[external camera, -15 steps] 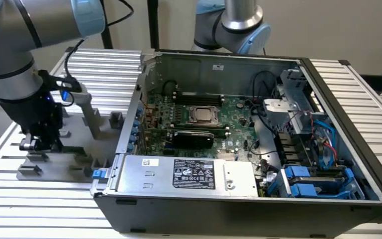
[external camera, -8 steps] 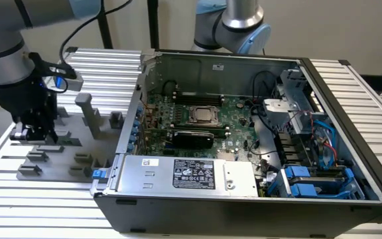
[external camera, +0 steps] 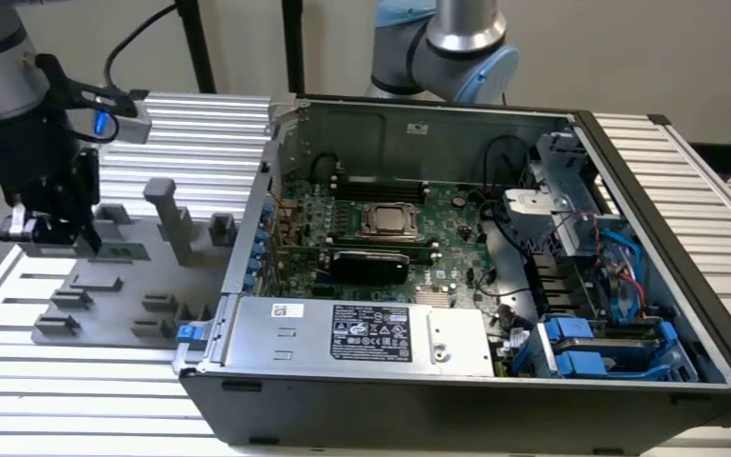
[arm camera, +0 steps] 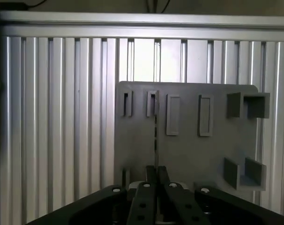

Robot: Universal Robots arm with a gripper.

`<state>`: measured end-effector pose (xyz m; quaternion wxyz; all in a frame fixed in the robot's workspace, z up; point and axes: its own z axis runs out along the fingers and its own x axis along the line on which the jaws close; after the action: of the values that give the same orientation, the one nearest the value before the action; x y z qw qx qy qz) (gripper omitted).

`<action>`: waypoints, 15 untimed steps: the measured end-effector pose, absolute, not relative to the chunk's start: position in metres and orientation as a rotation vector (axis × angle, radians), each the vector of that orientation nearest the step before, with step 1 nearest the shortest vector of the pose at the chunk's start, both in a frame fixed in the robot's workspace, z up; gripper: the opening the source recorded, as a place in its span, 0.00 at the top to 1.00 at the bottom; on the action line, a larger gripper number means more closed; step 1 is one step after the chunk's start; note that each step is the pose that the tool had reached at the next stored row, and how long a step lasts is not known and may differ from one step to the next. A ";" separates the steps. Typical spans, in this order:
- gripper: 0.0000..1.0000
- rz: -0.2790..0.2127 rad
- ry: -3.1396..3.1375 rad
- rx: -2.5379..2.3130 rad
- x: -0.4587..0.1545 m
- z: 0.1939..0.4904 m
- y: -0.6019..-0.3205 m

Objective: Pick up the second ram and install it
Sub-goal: 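Pick up the second ram and move it above second insertion slot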

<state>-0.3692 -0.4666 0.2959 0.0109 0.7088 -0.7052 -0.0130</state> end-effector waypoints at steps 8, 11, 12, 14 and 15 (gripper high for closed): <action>1.00 -0.040 -2.200 2.211 -0.356 0.332 -0.466; 1.00 -0.040 -2.200 2.211 -0.347 0.346 -0.466; 1.00 -0.040 -2.200 2.211 -0.344 0.350 -0.466; 1.00 -0.040 -2.200 2.211 -0.337 0.359 -0.465; 1.00 -0.040 -2.200 2.211 -0.334 0.363 -0.465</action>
<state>-0.3335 -0.4646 0.3625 0.0109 0.7087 -0.7053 -0.0130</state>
